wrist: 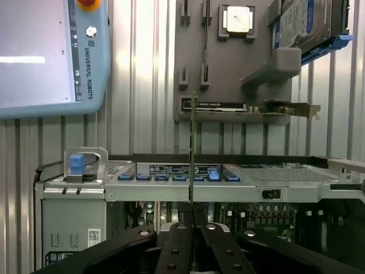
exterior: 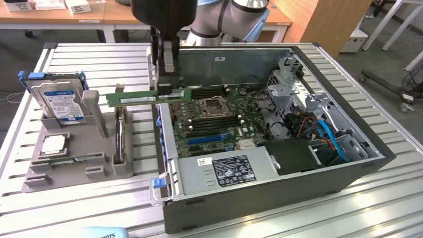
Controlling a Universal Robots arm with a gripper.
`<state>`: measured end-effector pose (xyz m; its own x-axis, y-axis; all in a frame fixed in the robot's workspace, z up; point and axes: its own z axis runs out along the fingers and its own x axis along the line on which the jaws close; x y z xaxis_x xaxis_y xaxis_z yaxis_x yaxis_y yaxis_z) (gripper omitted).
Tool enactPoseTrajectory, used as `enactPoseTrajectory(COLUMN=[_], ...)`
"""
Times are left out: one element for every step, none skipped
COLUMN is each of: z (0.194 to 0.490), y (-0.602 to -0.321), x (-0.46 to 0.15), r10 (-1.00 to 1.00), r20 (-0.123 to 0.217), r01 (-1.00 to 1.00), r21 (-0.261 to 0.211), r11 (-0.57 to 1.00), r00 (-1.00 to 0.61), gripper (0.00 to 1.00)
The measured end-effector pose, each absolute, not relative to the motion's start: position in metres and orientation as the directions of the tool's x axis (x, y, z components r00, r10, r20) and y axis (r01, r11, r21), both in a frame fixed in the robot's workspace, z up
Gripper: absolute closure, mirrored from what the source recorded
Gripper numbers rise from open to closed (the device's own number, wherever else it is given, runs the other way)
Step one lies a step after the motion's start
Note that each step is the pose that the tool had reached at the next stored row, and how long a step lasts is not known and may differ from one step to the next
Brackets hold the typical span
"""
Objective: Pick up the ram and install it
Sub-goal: 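Pick up the ram and move it above insertion slot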
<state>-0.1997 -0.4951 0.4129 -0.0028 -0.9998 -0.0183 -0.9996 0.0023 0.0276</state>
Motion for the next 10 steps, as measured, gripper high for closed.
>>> enactPoseTrajectory(z=[0.413, 0.413, 0.413, 0.413, 0.413, 0.413, 0.413, 0.413, 0.413, 0.413], y=[-0.495, -0.495, -0.495, -0.495, -0.495, -0.495, -0.495, -0.495, -0.495, -0.495], x=[-0.197, -0.195, -0.193, -0.191, -0.189, -0.186, -0.184, -0.182, -0.180, -0.178], r10=[-1.000, -1.000, -1.000, -1.000, -1.000, -1.000, -1.000, -1.000, -1.000, -1.000], r20=[-0.018, -0.018, -0.018, -0.018, -0.018, -0.018, -0.018, -0.018, -0.018, -0.018], r01=[-1.000, -1.000, -1.000, -1.000, -1.000, -1.000, -1.000, -1.000, -1.000, -1.000], r21=[0.028, 0.028, 0.028, 0.028, 0.028, 0.028, 0.028, 0.028, 0.028, 0.028], r11=[0.002, 0.002, 0.002, 0.002, 0.002, 0.002, 0.002, 0.002, 0.002, 0.002], r00=[-0.003, -0.003, -0.003, -0.003, -0.003, -0.003, -0.003, -0.003, -0.003, -0.003], gripper=[0.89, 0.89, 0.89, 0.89, 0.89, 0.89, 0.89, 0.89, 0.89, 0.89])
